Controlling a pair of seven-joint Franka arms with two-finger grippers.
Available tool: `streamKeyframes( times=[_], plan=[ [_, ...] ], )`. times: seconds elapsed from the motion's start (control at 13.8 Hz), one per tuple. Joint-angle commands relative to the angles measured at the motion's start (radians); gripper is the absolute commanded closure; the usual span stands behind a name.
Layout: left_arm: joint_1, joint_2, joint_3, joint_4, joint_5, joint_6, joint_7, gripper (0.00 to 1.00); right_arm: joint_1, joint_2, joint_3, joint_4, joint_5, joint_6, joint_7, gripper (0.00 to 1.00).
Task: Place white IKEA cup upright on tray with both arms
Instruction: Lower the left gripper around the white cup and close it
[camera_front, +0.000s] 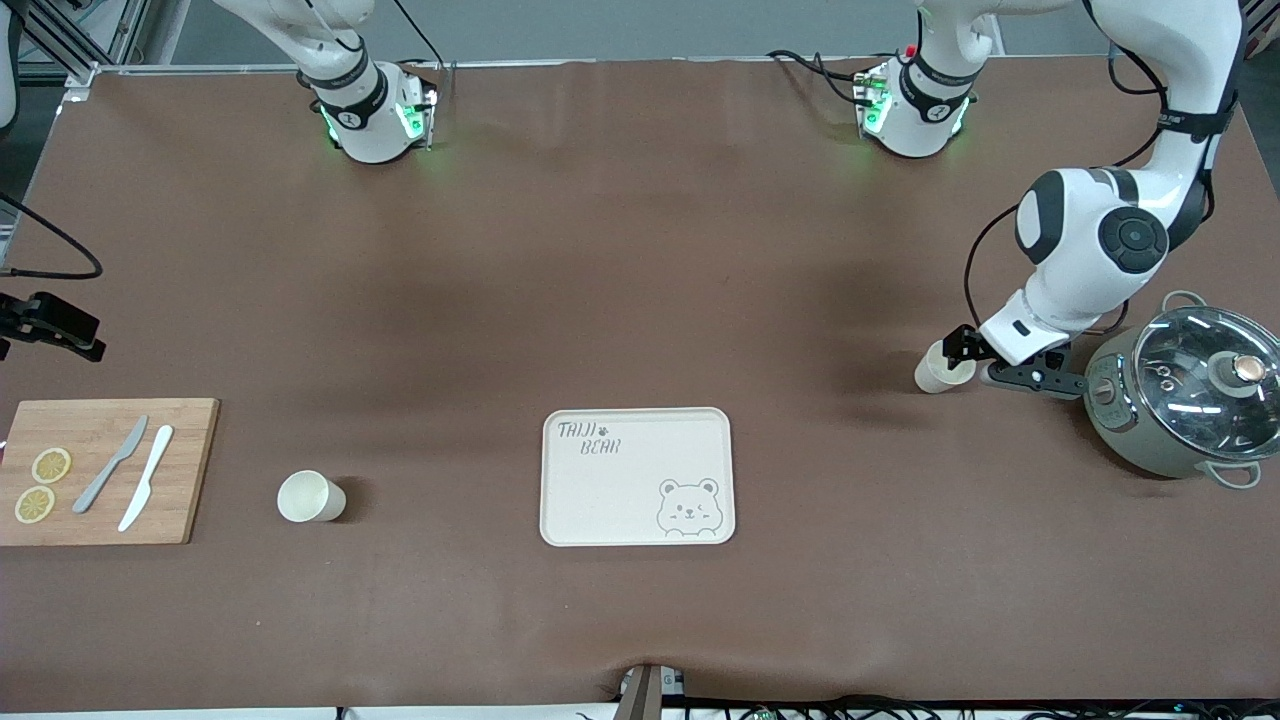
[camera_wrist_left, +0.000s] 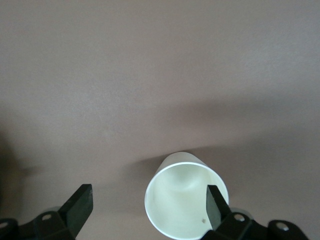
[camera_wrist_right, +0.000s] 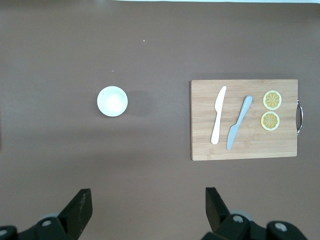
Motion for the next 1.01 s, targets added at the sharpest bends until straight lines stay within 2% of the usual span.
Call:
streamKeyframes(
  times=[0.0,0.43,0.51,0.58,0.94],
  plan=[
    [0.003,0.037,-0.004,-0.040,0.000,0.107,0.015,0.00,-0.001,0.001,0.000,0.009,0.018,-0.004,-0.006,0.00],
    [0.014,0.084,-0.004,-0.042,0.000,0.148,0.050,0.00,0.011,0.024,0.003,0.007,0.019,0.001,-0.014,0.00],
    [0.017,0.084,-0.004,-0.042,-0.002,0.148,0.042,0.46,0.011,0.025,0.003,0.009,0.021,0.007,-0.012,0.00],
    [0.029,0.086,-0.004,-0.042,0.000,0.148,0.068,0.99,0.011,0.027,0.003,0.009,0.036,0.022,-0.008,0.00],
    [0.043,0.106,-0.004,-0.026,0.000,0.148,0.084,1.00,0.023,0.064,0.002,-0.002,0.094,0.097,-0.011,0.00]
  ],
)
